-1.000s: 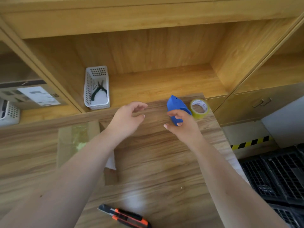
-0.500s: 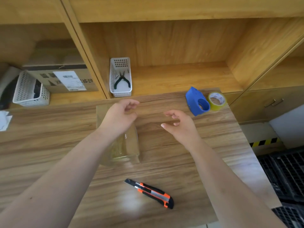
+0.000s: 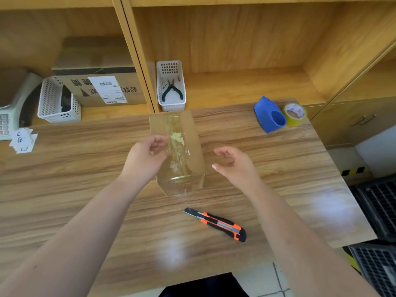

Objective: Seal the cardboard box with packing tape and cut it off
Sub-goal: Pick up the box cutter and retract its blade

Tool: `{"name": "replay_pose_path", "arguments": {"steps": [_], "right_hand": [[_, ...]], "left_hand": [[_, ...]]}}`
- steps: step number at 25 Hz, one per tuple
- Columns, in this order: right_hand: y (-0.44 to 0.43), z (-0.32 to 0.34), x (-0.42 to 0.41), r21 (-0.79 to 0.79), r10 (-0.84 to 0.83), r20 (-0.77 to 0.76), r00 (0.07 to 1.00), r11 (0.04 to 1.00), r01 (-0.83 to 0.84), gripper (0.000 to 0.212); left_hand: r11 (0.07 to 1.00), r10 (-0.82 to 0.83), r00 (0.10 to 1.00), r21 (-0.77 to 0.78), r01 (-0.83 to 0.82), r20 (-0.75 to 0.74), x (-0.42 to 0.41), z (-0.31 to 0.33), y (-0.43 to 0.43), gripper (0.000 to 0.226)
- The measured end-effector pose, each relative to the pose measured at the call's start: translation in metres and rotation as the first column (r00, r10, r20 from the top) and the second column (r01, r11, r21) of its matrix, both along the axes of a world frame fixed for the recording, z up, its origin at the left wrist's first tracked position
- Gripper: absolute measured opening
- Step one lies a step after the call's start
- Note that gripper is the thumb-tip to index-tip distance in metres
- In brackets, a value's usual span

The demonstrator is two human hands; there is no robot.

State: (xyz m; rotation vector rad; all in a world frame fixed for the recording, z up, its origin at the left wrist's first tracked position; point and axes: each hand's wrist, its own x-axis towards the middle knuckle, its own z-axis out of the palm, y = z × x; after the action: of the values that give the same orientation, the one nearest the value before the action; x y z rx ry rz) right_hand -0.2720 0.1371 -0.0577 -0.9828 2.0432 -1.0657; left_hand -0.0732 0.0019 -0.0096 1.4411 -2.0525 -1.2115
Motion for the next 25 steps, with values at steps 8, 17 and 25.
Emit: {"name": "replay_pose_path", "arguments": {"steps": [8, 17, 25], "right_hand": [[0.023, -0.025, 0.019, 0.133, 0.019, 0.023, 1.000, 0.991, -0.022, 0.029], [0.042, -0.072, 0.042, 0.346, 0.108, 0.033, 0.994, 0.932, -0.112, 0.031], [0.066, -0.104, 0.051, 0.491, 0.195, -0.037, 0.980, 0.858, -0.152, 0.046]], "left_hand": [[0.996, 0.072, 0.997, 0.059, -0.074, 0.022, 0.038, -0.030, 0.007, 0.027], [0.865, 0.232, 0.968, 0.436, -0.249, 0.091, 0.074, -0.100, 0.052, 0.019], [0.454, 0.456, 0.879, 0.815, -0.361, 0.136, 0.049, -0.138, 0.092, 0.024]]}}
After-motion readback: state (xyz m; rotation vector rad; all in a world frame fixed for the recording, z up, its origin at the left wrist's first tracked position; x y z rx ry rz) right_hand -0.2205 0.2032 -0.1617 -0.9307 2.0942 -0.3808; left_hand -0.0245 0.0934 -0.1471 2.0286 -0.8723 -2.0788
